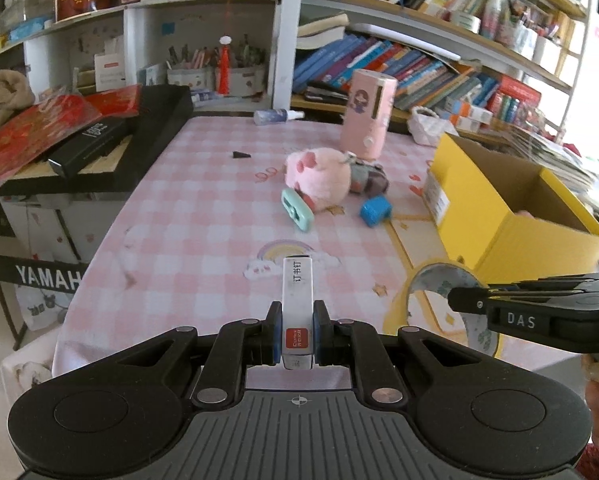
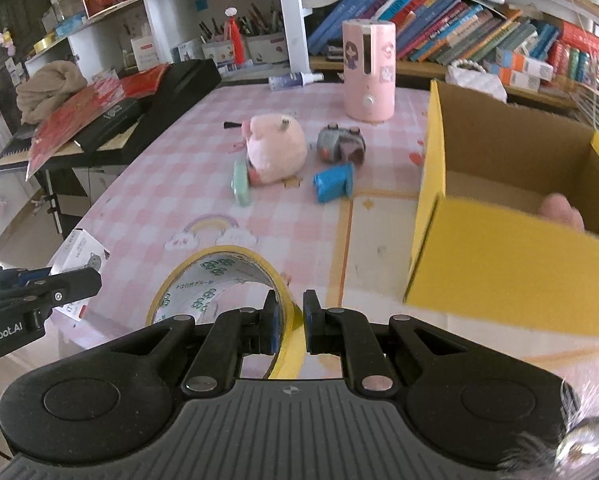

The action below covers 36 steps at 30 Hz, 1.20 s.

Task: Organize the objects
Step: 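Lift the tape roll and small box and carry them toward the yellow box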

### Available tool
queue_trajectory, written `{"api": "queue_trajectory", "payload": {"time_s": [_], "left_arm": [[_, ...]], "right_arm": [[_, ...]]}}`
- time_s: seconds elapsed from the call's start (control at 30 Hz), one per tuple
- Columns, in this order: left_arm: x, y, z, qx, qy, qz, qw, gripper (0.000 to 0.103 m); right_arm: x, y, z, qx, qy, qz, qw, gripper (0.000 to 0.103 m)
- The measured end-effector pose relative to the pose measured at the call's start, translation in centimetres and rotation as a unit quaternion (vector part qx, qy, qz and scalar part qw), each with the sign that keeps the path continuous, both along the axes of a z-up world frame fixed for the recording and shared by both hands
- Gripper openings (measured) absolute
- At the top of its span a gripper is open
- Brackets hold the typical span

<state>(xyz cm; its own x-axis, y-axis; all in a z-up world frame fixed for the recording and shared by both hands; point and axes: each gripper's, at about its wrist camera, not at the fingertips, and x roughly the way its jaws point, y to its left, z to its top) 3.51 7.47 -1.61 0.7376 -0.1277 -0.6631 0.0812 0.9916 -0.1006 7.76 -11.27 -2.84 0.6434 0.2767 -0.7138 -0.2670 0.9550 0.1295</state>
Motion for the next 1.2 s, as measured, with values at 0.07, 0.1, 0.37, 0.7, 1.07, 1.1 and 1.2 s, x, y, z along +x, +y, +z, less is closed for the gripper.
{"api": "queue_trajectory", "payload": {"time_s": [0.07,0.1,0.37,0.7,1.07,1.1,1.2], "left_arm": [[-0.9,-0.2,0.0,0.002,0.000,-0.007,1.0000,0.013],[-1.3,-0.4,0.0,0.003,0.000,-0.011,0.9999,0.013],[-4.0,-1.8,0.1,0.011,-0.001,-0.048,0.9988,0.013],[-5.7,-4.1,0.0,0.013,-0.003,-0.101,0.9948,0.013],[-5.6,-8.1,-0.3,0.015,-0.002,-0.181,0.9833,0.013],[-5.6,-8.6,-0.3,0.016,-0.002,-0.190,0.9817,0.013],[-5.5,-9.7,-0.3,0.016,-0.003,-0.209,0.9777,0.013]], "right_arm": [[-1.2,-0.1,-0.1,0.002,0.001,-0.004,1.000,0.011],[-1.8,-0.3,-0.2,0.003,0.001,-0.007,1.000,0.011],[-5.6,-1.6,-0.5,0.014,0.003,-0.037,0.999,0.011],[-9.1,-4.1,-0.8,0.021,0.008,-0.088,0.996,0.011],[-12.1,-8.0,-1.1,0.026,0.015,-0.170,0.985,0.011],[-12.3,-8.4,-1.1,0.026,0.016,-0.178,0.983,0.011],[-12.9,-9.5,-1.1,0.025,0.017,-0.200,0.979,0.011]]}}
